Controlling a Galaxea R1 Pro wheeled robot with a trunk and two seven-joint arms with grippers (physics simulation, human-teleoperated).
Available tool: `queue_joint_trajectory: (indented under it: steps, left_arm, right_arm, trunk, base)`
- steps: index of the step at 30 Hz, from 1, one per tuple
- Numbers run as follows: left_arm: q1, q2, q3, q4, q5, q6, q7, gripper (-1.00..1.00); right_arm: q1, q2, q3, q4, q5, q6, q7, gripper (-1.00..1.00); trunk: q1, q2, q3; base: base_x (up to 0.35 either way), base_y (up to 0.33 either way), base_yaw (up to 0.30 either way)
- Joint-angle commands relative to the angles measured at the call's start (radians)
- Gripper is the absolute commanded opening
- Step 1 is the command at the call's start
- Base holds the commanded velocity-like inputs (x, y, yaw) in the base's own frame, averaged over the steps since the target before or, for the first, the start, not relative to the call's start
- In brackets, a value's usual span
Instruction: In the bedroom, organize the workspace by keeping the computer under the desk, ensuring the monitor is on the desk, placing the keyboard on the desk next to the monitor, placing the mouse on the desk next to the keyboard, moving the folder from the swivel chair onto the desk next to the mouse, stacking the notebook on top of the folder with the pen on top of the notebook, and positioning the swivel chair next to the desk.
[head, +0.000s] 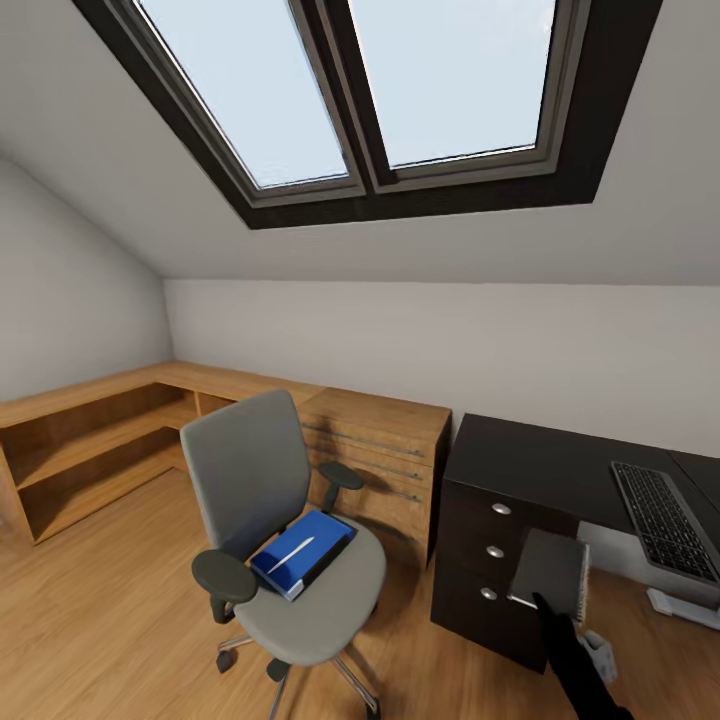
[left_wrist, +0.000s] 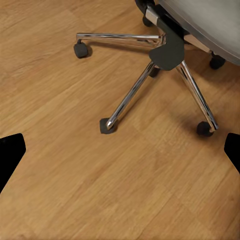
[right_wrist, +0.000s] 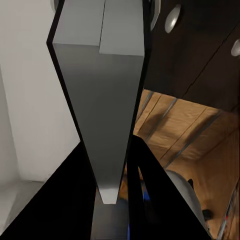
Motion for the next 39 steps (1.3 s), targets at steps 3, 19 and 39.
queue_joint_trajectory:
  steps: [3,19,39]
  left_arm:
    - [-0.001,0.000,0.008,0.000,-0.005,-0.003,0.002,1.00]
    - [-0.001,-0.001,0.008,0.000,-0.005,-0.002,0.002,1.00]
    - [0.000,-0.002,0.008,0.000,-0.005,-0.001,0.001,1.00]
  right_arm:
    - [-0.001,0.000,-0.001,-0.006,0.030,0.012,0.010,-1.00]
    - [-0.005,-0.011,0.005,-0.141,0.060,0.058,-0.124,-1.00]
    - [-0.152,-0.040,0.075,-0.184,0.078,0.274,-0.277,-1.00]
  trunk:
    - [0.000,-0.001,-0.001]
    - [0.000,-0.001,-0.001]
    - [0.000,-0.001,-0.001]
  base:
    - [0.000,0.000,0.000]
    - [0.000,0.000,0.000]
    - [0.000,0.000,0.000]
